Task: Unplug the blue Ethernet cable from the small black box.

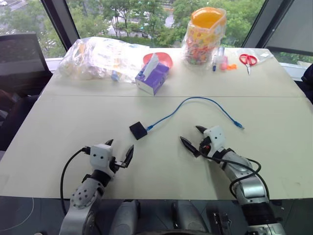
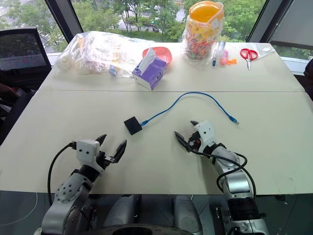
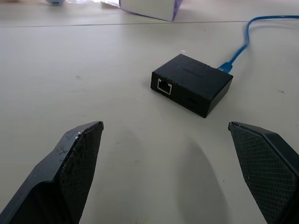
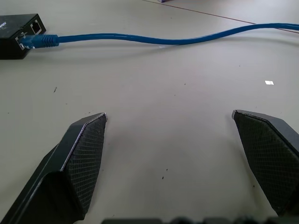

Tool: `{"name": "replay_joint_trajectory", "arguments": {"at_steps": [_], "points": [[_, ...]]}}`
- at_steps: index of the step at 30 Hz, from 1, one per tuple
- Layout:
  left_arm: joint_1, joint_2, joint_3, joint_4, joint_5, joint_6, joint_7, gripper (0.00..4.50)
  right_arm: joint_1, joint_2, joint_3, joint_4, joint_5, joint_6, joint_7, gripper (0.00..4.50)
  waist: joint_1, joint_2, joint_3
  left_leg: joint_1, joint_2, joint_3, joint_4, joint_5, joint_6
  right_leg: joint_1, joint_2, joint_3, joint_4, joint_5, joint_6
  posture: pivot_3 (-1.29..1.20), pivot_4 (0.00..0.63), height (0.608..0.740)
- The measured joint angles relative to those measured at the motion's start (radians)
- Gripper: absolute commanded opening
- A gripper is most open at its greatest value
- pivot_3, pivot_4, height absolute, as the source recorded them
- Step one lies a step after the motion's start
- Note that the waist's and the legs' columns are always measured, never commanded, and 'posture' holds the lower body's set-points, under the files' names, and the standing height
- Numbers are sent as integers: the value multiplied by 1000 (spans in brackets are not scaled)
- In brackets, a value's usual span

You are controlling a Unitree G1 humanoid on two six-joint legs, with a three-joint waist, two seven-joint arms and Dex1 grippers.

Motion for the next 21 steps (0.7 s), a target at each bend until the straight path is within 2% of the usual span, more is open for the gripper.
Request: {"name": "replay_joint_trajectory", "arguments": {"at_steps": [21], "points": [[-39, 60, 10, 22, -53, -20, -106, 4467, -50, 8, 0, 30, 1, 26, -14, 4500, 0, 1, 1, 0, 0, 0, 0, 0, 0, -1, 1, 0, 1, 0, 0, 0, 150, 740]]}}
